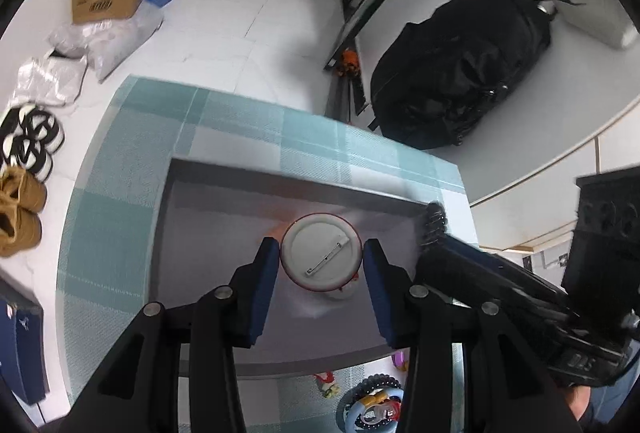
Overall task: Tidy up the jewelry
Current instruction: 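Carry the bracelet and badge into the white box and release both, then withdraw both tools from the box toward the blue ring stack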
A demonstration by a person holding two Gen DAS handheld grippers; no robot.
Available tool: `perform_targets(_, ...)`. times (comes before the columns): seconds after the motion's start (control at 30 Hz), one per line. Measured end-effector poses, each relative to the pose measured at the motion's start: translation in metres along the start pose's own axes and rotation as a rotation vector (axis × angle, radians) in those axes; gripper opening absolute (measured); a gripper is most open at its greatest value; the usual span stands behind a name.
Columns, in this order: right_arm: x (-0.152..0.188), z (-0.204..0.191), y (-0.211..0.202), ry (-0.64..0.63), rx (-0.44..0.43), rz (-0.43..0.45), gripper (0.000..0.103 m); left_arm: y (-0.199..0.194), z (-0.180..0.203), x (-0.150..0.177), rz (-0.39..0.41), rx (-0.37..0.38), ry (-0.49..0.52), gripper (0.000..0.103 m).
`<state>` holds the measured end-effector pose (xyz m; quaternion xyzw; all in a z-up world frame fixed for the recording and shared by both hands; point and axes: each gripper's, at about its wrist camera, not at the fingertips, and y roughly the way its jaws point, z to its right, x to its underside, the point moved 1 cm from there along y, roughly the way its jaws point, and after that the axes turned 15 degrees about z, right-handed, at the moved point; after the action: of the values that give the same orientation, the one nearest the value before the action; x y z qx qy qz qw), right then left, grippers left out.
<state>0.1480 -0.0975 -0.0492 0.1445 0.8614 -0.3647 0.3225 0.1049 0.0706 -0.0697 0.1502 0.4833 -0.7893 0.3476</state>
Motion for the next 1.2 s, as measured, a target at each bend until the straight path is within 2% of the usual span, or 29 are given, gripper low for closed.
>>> perform_targets(0.07, 0.0, 0.001, -0.003, 0.001, 0.018, 0.018, 0.063, -0.001, -0.004, 0.0, 0.0, 0.025, -0.037, 0.038)
perform_targets(0.27, -0.002, 0.004, -0.016, 0.027, 0.041, 0.042, 0.064, -0.007, 0.006, 0.0, 0.012, -0.002, 0.015, 0.041)
perform_targets(0.73, 0.007, -0.009, -0.055, -0.062, 0.085, 0.129, 0.076, -0.037, 0.021, 0.012, 0.09, -0.028, 0.132, 0.045)
perform_targets(0.83, 0.01, -0.008, -0.063, -0.077, 0.1, 0.147, 0.081, -0.045, 0.025, 0.018, 0.115, -0.016, 0.143, 0.049)
perform_targets(1.0, 0.018, -0.007, -0.078, -0.126, 0.134, 0.168, 0.085, -0.062, 0.037, 0.032, 0.192, -0.038, 0.232, 0.068)
perform_targets(1.1, 0.025, -0.007, -0.087, -0.138, 0.133, 0.177, 0.089, -0.069, 0.042, 0.04, 0.214, -0.043, 0.268, 0.071)
perform_targets(1.2, 0.037, -0.009, -0.089, -0.185, 0.15, 0.137, 0.091, -0.07, 0.042, 0.051, 0.214, -0.07, 0.285, 0.075)
